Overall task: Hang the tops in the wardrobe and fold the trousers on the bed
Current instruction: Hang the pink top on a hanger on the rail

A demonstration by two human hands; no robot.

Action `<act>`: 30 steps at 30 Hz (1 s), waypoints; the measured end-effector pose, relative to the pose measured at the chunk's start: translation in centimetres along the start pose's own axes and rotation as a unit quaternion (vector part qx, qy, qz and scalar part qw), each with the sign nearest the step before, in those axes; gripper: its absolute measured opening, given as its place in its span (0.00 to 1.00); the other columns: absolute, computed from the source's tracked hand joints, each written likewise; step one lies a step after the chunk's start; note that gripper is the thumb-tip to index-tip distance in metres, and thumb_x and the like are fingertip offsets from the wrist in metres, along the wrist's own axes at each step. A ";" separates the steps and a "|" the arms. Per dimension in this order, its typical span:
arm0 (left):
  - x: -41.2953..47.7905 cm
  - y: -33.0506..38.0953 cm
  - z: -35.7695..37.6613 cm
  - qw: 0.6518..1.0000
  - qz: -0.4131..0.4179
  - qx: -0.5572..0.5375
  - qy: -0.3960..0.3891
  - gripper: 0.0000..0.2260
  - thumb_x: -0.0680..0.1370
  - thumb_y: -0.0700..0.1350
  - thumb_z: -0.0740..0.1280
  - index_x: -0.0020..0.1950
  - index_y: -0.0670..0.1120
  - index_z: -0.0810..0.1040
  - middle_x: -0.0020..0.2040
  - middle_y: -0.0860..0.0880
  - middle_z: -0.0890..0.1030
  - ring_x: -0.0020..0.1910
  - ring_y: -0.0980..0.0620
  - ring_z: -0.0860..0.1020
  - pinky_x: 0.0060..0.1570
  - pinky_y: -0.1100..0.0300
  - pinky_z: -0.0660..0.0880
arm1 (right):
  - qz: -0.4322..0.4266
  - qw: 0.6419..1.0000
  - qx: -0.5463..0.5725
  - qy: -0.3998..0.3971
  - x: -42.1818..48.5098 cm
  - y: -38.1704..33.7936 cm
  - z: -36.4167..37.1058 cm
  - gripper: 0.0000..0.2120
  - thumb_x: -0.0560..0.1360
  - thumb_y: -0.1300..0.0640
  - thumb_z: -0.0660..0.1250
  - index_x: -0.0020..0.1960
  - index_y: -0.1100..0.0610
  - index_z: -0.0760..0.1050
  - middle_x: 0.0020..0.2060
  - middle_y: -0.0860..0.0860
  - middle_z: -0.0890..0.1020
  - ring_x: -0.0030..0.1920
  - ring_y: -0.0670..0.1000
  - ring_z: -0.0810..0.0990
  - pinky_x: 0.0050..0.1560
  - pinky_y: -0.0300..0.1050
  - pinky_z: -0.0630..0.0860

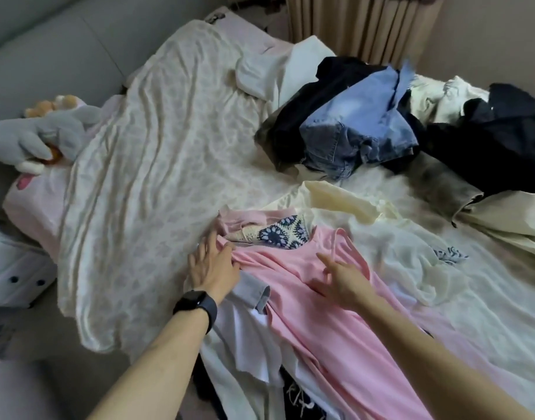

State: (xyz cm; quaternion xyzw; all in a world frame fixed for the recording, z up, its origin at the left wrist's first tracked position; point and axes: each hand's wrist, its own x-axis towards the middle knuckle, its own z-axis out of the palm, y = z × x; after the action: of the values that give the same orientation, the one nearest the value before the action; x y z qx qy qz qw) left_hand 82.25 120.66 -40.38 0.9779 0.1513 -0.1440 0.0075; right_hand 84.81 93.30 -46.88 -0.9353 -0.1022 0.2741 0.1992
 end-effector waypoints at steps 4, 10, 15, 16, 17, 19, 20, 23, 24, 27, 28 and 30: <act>-0.9 -0.8 -0.8 0.999 0.030 -0.025 0.021 0.13 0.81 0.55 0.65 0.63 0.53 0.79 0.68 0.49 0.74 0.67 0.45 0.71 0.65 0.51 0.67 | -0.046 0.997 -0.021 0.056 -1.2 -0.9 1.7 0.11 0.78 0.47 0.63 0.53 0.45 0.84 0.47 0.47 0.84 0.47 0.52 0.81 0.46 0.50 0.80; -6.3 -2.1 -7.6 0.968 0.060 -0.231 0.078 0.14 0.83 0.53 0.62 0.62 0.50 0.83 0.69 0.54 0.77 0.66 0.51 0.74 0.60 0.60 0.69 | -0.080 0.949 0.149 0.265 -7.2 -3.7 -3.8 0.08 0.81 0.54 0.65 0.48 0.58 0.79 0.41 0.55 0.80 0.41 0.59 0.77 0.40 0.51 0.74; -14.0 -6.1 -14.2 0.869 -0.004 -0.473 0.145 0.08 0.83 0.50 0.63 0.48 0.54 0.81 0.44 0.60 0.84 0.47 0.62 0.81 0.47 0.67 0.72 | -0.187 0.912 0.223 0.289 -14.0 -11.7 -11.7 0.12 0.82 0.51 0.60 0.49 0.57 0.78 0.41 0.51 0.78 0.41 0.50 0.75 0.41 0.48 0.73; -16.1 -7.5 -15.6 0.846 -0.023 -0.505 0.168 0.09 0.83 0.50 0.64 0.47 0.54 0.81 0.43 0.61 0.84 0.45 0.64 0.80 0.45 0.69 0.72 | -0.215 0.906 0.223 0.287 -15.4 -14.0 -12.8 0.12 0.81 0.50 0.60 0.48 0.57 0.77 0.41 0.50 0.78 0.40 0.47 0.74 0.41 0.43 0.72; -18.1 -9.0 -16.7 0.829 -0.038 -0.523 0.195 0.09 0.83 0.51 0.64 0.46 0.53 0.81 0.41 0.63 0.84 0.43 0.66 0.80 0.43 0.71 0.71 | -0.243 0.901 0.221 0.285 -16.9 -16.4 -13.7 0.11 0.81 0.51 0.61 0.47 0.56 0.77 0.40 0.49 0.78 0.40 0.45 0.73 0.41 0.37 0.69; -22.0 -11.9 -18.6 0.810 -0.057 -0.529 0.246 0.08 0.81 0.52 0.66 0.45 0.53 0.81 0.40 0.60 0.84 0.40 0.66 0.78 0.41 0.72 0.70 | -0.297 0.893 0.212 0.263 -19.3 -21.2 -14.7 0.09 0.81 0.53 0.64 0.46 0.56 0.77 0.39 0.48 0.77 0.39 0.41 0.73 0.40 0.31 0.65; -24.2 -13.4 -19.3 0.803 -0.064 -0.531 0.262 0.08 0.81 0.51 0.67 0.45 0.51 0.82 0.41 0.56 0.84 0.39 0.65 0.78 0.40 0.71 0.70 | -0.324 0.888 0.208 0.250 -20.6 -23.6 -14.8 0.09 0.81 0.53 0.64 0.45 0.56 0.77 0.39 0.48 0.77 0.39 0.41 0.73 0.40 0.32 0.64; -32.4 -18.6 -20.6 0.791 -0.102 -0.526 0.296 0.07 0.82 0.44 0.67 0.46 0.44 0.82 0.41 0.49 0.82 0.36 0.66 0.75 0.38 0.72 0.69 | -0.399 0.874 0.187 0.205 -25.8 -30.7 -13.3 0.15 0.81 0.46 0.62 0.42 0.55 0.76 0.36 0.47 0.77 0.37 0.45 0.74 0.38 0.39 0.68; -35.4 -20.2 -20.6 0.793 -0.119 -0.514 0.304 0.07 0.82 0.45 0.67 0.46 0.44 0.82 0.40 0.50 0.81 0.35 0.66 0.74 0.37 0.72 0.69 | -0.418 0.871 0.177 0.186 -27.8 -32.8 -12.3 0.17 0.80 0.44 0.61 0.41 0.55 0.76 0.35 0.47 0.77 0.36 0.47 0.74 0.38 0.43 0.69; -44.5 -25.0 -19.0 0.778 -0.178 -0.502 0.333 0.06 0.81 0.48 0.69 0.45 0.51 0.82 0.37 0.56 0.81 0.36 0.65 0.74 0.38 0.70 0.69 | -0.471 0.858 0.169 0.121 -33.9 -38.1 -8.3 0.21 0.79 0.41 0.60 0.38 0.57 0.73 0.31 0.49 0.75 0.35 0.50 0.73 0.38 0.45 0.69; -47.3 -26.3 -18.2 0.774 -0.194 -0.498 0.341 0.06 0.80 0.49 0.70 0.44 0.54 0.82 0.37 0.58 0.81 0.36 0.64 0.74 0.38 0.70 0.69 | -0.478 0.855 0.176 0.098 -35.7 -39.4 -6.8 0.20 0.78 0.42 0.61 0.37 0.58 0.72 0.30 0.50 0.74 0.34 0.50 0.72 0.37 0.44 0.68; -52.9 -28.6 -16.6 0.771 -0.212 -0.484 0.355 0.05 0.79 0.51 0.71 0.43 0.58 0.80 0.37 0.62 0.81 0.37 0.64 0.76 0.39 0.69 0.70 | -0.488 0.852 0.184 0.043 -38.6 -41.3 -3.5 0.21 0.77 0.42 0.61 0.37 0.59 0.71 0.29 0.52 0.72 0.32 0.50 0.70 0.35 0.43 0.66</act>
State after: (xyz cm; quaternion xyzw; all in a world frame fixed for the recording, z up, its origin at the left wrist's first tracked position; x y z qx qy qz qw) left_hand 30.10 133.37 -8.62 0.7696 0.3965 0.3076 0.3949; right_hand 51.31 117.80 -8.26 -0.7225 -0.4846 0.1146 0.4796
